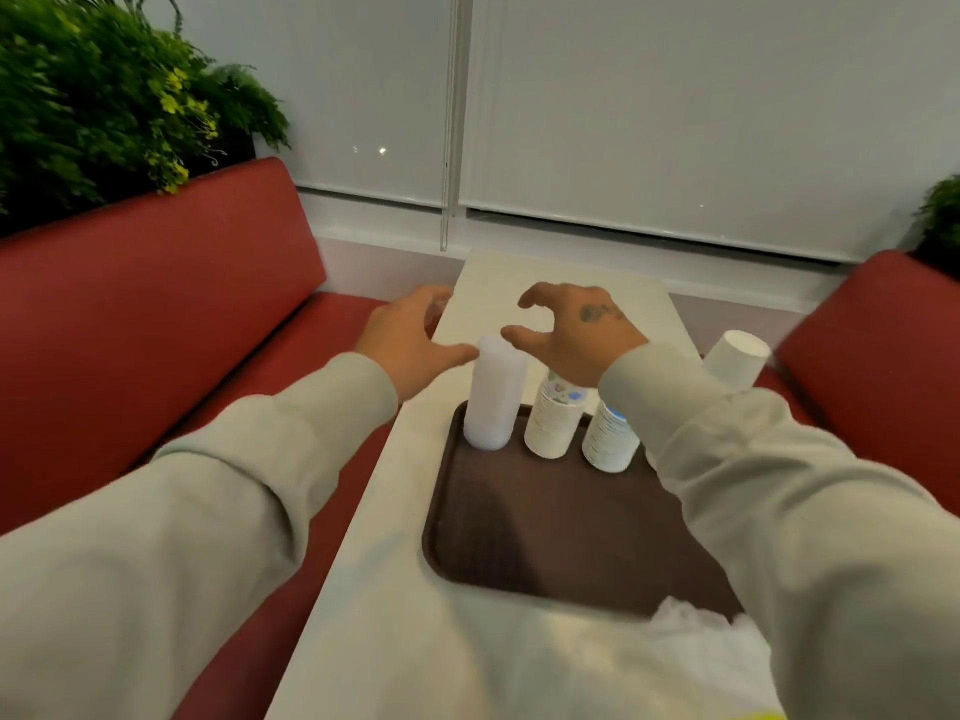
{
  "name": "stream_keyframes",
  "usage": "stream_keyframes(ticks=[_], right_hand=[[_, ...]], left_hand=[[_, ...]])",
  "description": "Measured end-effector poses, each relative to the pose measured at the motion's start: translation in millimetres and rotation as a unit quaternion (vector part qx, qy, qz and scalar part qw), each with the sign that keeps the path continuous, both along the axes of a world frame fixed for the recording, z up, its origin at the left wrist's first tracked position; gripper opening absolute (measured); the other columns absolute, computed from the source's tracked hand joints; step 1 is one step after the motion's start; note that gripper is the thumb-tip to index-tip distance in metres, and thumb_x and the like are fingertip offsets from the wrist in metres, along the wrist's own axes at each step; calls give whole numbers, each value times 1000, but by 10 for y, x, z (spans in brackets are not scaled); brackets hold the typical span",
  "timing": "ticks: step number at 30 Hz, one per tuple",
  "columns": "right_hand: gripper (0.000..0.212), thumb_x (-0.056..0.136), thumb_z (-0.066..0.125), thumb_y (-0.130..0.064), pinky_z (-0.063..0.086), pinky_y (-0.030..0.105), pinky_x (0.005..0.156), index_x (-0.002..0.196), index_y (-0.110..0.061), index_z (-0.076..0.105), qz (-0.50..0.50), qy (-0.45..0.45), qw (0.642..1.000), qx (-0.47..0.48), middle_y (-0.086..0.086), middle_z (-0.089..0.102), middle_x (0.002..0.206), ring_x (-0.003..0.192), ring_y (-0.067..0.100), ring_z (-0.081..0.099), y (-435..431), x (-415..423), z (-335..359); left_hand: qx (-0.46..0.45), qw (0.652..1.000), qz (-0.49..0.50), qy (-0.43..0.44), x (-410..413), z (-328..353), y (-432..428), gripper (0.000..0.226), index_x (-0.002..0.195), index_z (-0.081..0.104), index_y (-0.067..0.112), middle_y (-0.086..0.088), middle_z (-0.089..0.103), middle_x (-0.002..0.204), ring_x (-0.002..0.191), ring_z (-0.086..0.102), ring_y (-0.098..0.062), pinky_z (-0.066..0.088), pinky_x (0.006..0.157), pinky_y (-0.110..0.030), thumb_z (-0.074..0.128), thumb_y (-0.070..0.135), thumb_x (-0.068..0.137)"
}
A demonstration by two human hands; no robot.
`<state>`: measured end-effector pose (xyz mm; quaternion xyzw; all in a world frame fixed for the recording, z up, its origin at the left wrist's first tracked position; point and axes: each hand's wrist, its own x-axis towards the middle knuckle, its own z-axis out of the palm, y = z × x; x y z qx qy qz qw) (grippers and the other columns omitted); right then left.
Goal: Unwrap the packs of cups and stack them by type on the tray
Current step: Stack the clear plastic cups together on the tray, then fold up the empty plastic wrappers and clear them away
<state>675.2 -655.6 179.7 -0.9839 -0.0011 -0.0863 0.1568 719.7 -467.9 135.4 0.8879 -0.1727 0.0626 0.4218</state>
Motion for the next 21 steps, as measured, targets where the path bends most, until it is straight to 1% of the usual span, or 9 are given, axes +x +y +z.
stream_keyframes(ticks=[2,3,7,8,10,13,16,18,21], right_hand=[[49,93,58,-54,45,30,86,133,-26,56,-4,5,1000,-4,4,57,135,108,23,61,-2,-264,139],[49,92,58,-56,46,31,88,132,-27,57,-9,7,1000,-4,3,57,134,109,22,62,-10,-410,198],[48,91,59,-56,43,31,94,130,-29,57,-12,7,1000,-18,-5,58,132,122,16,54,-14,-1007,376],[46,90,60,-56,44,32,95,129,-30,58,-12,2,1000,-17,-7,59,128,123,15,53,-12,-1162,397],[43,90,61,-54,45,31,95,125,-30,60,-15,-8,1000,-8,-11,60,117,117,13,55,-19,-1464,407],[39,89,64,-51,47,31,96,122,-30,62,-25,0,1000,5,-10,63,116,113,14,58,-72,-1843,303],[39,88,66,-47,49,30,97,123,-29,62,-47,17,998,32,-6,64,118,107,16,61,-163,-2192,104],[40,88,67,-46,50,31,96,123,-28,62,-66,26,997,44,-5,65,116,103,16,63,-251,-2407,-57],[37,88,70,-41,50,31,96,121,-26,65,-91,47,991,85,-5,68,111,100,15,64,-409,-2712,-291]], left_hand=[[-4,1000,-16,-14,-268,166,30,68,140,50,22,1,59,135,124,54,-15,45,101,-29,80,32,80],[-5,1000,-24,-19,-408,234,38,65,139,51,22,1,59,135,124,55,-14,44,101,-28,80,33,81],[-2,997,-67,-31,-932,408,11,58,133,56,24,6,62,129,112,56,-6,42,93,-22,78,38,81],[-4,997,-77,-28,-1057,411,-14,57,132,57,25,7,62,127,110,56,-5,43,93,-22,79,39,81],[-13,995,-100,-23,-1284,386,-71,56,128,59,26,8,64,123,110,58,-5,46,96,-24,80,40,79],[-6,992,-129,-13,-1578,282,-177,52,124,64,23,6,66,120,109,61,-7,48,96,-25,82,37,77],[-7,989,-144,22,-1842,98,-287,51,122,65,22,7,67,117,109,62,-7,46,96,-22,83,35,77],[-4,986,-159,42,-2008,-34,-361,49,121,65,21,7,67,114,106,63,-6,45,98,-22,83,34,77],[6,979,-193,68,-2225,-244,-455,44,118,67,21,7,68,110,103,63,-6,45,95,-19,83,30,77]])
